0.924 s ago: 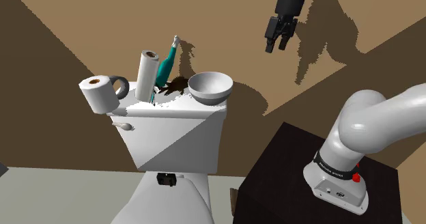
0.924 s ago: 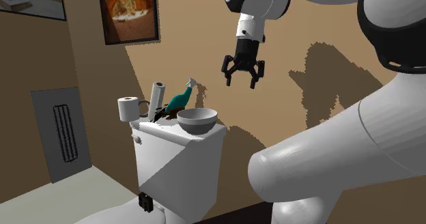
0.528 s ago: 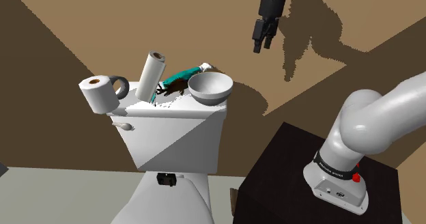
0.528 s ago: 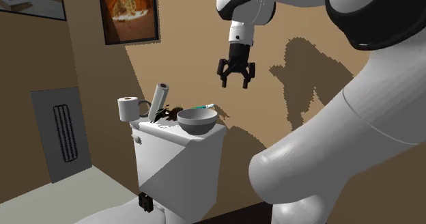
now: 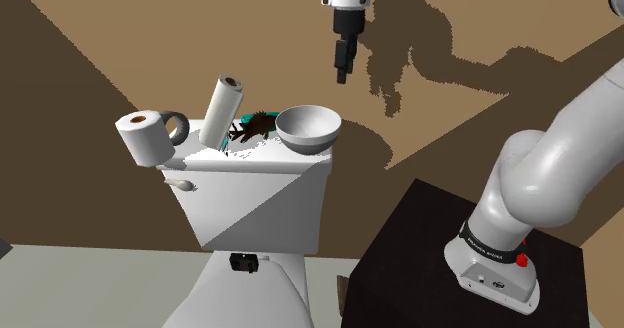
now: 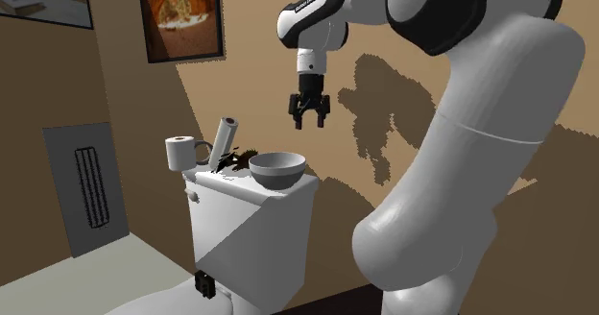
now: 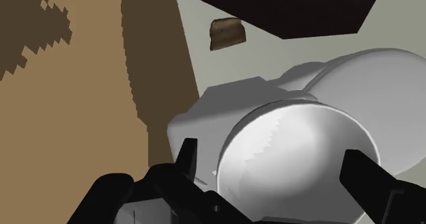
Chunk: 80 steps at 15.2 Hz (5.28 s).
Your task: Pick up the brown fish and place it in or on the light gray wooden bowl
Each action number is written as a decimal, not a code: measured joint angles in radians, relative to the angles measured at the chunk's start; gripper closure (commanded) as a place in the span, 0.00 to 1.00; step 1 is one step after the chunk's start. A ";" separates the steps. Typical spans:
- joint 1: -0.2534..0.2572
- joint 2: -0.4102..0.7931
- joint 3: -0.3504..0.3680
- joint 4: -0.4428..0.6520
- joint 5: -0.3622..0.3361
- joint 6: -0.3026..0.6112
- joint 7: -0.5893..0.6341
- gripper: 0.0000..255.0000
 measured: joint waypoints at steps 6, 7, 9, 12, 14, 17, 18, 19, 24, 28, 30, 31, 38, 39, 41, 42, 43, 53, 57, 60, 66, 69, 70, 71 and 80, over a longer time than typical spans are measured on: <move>0.048 0.230 0.023 0.181 -0.033 0.025 -0.178 0.00; 0.054 0.272 0.028 0.226 -0.039 0.018 -0.207 0.00; 0.071 0.346 0.045 0.294 -0.054 0.019 -0.254 0.00; 0.093 0.451 0.068 0.398 -0.080 0.013 -0.329 0.00; 0.109 0.518 0.084 0.467 -0.101 0.005 -0.378 0.00; 0.139 0.612 0.111 0.559 -0.134 0.000 -0.442 0.00; 0.148 0.644 0.119 0.596 -0.147 -0.008 -0.466 0.00; 0.160 0.676 0.127 0.630 -0.159 -0.012 -0.487 0.00; 0.182 0.753 0.142 0.707 -0.194 0.005 -0.544 0.00; 0.172 0.728 0.137 0.645 -0.196 0.066 -0.547 0.00; 0.170 0.706 0.135 0.604 -0.198 0.091 -0.543 0.00; 0.171 0.710 0.135 0.612 -0.198 0.087 -0.542 0.00; 0.177 0.720 0.135 0.628 -0.198 0.082 -0.537 1.00; 0.177 0.719 0.135 0.626 -0.198 0.083 -0.537 1.00; 0.173 0.698 0.136 0.593 -0.195 0.101 -0.542 1.00; 0.171 0.696 0.137 0.589 -0.194 0.103 -0.547 1.00; 0.171 0.695 0.136 0.587 -0.195 0.105 -0.546 1.00; 0.180 0.742 0.137 0.687 -0.193 0.008 -0.554 1.00; 0.185 0.757 0.139 0.749 -0.191 -0.050 -0.562 1.00; 0.187 0.765 0.139 0.797 -0.190 -0.092 -0.569 1.00; 0.190 0.782 0.138 0.877 -0.191 -0.156 -0.580 0.00; 0.087 0.716 0.151 0.766 -0.043 -0.094 -0.624 0.00; 0.068 0.708 0.151 0.743 -0.012 -0.077 -0.634 0.00; 0.059 0.694 0.152 0.709 0.004 -0.056 -0.638 0.00; 0.049 0.671 0.153 0.585 0.022 0.046 -0.646 0.00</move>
